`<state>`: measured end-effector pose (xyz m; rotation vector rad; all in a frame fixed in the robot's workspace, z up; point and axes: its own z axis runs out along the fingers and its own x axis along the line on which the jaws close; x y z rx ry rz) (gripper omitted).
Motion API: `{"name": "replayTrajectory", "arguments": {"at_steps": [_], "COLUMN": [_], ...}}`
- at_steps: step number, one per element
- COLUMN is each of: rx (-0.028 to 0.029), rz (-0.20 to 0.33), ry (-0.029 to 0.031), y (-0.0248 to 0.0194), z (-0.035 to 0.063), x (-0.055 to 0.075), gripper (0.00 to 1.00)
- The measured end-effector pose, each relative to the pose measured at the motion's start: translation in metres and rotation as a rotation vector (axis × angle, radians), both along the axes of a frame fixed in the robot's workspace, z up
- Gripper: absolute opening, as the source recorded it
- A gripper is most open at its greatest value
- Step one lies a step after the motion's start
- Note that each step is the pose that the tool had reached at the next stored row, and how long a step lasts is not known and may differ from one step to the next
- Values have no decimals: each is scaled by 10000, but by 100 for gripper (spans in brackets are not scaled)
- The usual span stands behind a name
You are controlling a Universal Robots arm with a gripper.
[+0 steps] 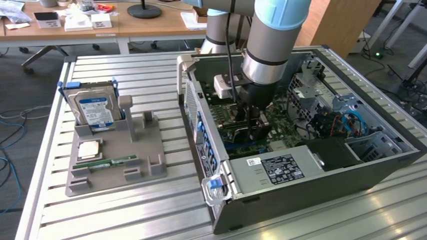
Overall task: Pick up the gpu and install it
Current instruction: 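Insert the gpu into the slot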
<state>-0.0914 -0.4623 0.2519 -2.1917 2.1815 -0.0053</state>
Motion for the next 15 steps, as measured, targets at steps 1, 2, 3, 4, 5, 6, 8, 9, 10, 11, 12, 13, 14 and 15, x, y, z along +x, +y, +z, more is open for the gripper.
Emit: {"name": "replayTrajectory", "arguments": {"at_steps": [1,2,3,4,5,6,8,9,10,11,12,13,14,15], "rx": [0,0,-2,-3,-1,0,-1,-1,0,0,1,0,0,-1], "rz": [0,0,-1,0,-1,-1,-1,-1,0,0,1,1,0,0], "ry": [0,1,1,2,1,0,1,0,0,0,0,1,0,0], "y": [0,0,0,0,0,0,0,0,1,1,1,2,2,2], "z": [0,1,4,12,21,38,82,111,140,170,202,234,268,305], "x": [0,0,0,0,0,0,0,0,0,0,0,0,0,0], "gripper": [74,74,74,74,74,74,74,74,74,74,74,74,74,74]}}
